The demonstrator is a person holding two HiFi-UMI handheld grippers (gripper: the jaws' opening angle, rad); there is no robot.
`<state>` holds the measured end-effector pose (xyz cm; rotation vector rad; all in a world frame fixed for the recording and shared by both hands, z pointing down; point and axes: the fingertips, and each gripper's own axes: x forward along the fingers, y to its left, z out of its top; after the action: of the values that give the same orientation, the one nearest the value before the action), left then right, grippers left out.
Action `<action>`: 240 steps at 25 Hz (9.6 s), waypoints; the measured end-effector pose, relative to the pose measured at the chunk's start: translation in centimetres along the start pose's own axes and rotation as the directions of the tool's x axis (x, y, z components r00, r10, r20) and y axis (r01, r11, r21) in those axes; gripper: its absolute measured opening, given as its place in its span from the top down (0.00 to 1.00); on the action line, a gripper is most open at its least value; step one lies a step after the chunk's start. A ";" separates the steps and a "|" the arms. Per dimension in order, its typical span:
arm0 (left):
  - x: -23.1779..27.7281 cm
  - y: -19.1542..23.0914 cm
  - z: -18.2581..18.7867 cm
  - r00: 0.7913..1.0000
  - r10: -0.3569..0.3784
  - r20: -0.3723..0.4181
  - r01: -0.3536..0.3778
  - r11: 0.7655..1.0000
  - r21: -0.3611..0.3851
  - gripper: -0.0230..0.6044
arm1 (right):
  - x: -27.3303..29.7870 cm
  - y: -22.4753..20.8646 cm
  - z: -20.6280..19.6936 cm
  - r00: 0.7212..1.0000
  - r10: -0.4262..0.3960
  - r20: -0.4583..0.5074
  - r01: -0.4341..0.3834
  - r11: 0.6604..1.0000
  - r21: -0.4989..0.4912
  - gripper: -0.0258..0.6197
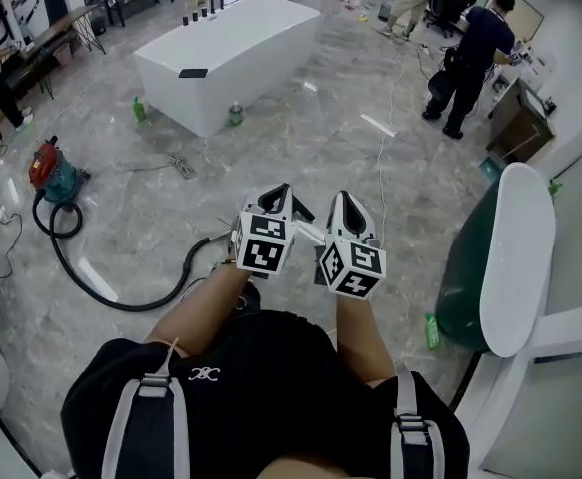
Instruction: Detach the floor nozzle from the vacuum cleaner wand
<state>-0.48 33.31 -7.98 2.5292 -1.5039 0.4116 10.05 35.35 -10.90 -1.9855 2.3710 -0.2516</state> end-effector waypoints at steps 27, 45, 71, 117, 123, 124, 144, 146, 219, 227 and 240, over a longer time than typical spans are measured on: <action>24.7 22.9 2.5 0.984 -0.099 -0.150 0.079 0.988 -0.135 0.96 | 32.1 1.3 -2.1 0.984 -0.077 -0.161 0.086 0.995 0.050 0.94; 39.9 22.2 -10.2 0.876 -0.129 -0.466 0.098 0.991 -0.089 0.96 | 44.1 -12.3 -10.9 0.948 -0.066 -0.313 0.132 0.971 0.197 0.94; 60.6 21.3 -77.6 0.406 -0.110 -0.907 0.375 0.925 0.056 0.68 | 51.0 -27.1 -65.8 0.713 0.171 -0.680 0.090 0.939 0.332 0.94; 56.2 11.9 -59.9 0.428 -0.542 -0.724 0.727 0.682 -0.081 0.70 | 52.1 -22.5 -57.7 0.963 0.031 -0.268 0.123 0.835 0.536 0.79; 57.0 11.3 -60.8 0.425 -0.561 -0.710 0.745 0.662 -0.078 0.69 | 52.4 -22.4 -58.2 0.949 0.070 -0.307 0.115 0.829 0.547 0.79; 57.2 10.9 -60.8 0.423 -0.582 -0.695 0.753 0.652 -0.088 0.68 | 52.5 -22.6 -58.4 0.941 0.068 -0.331 0.133 0.827 0.547 0.79; 50.8 6.2 -55.7 0.016 -0.933 -0.359 0.771 0.240 -0.590 0.88 | 55.0 -17.5 -57.4 0.790 0.589 -0.171 -0.269 0.584 0.766 0.80; 51.2 6.0 -56.6 0.091 -0.907 -0.411 0.754 0.333 -0.567 0.88 | 55.1 -18.6 -59.3 0.807 0.452 -0.381 -0.048 0.692 0.720 0.81; 70.5 18.1 -86.0 0.652 -0.053 -0.757 0.519 0.759 0.394 0.81 | 54.3 -30.2 -78.2 0.734 0.215 -0.644 0.292 0.755 0.586 0.80; 69.8 18.8 -89.2 0.560 -0.107 -0.822 0.544 0.795 0.267 0.76 | 53.8 -29.4 -78.7 0.726 0.234 -0.646 0.295 0.743 0.601 0.80; 67.6 20.3 -89.1 0.415 -0.191 -0.889 0.572 0.815 0.091 0.57 | 53.8 -26.0 -75.5 0.751 0.221 -0.623 0.281 0.746 0.603 0.80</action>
<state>-0.91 -7.32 98.16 2.1470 -0.4137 1.7077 15.56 -14.29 71.39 -1.6982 2.0071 -1.8146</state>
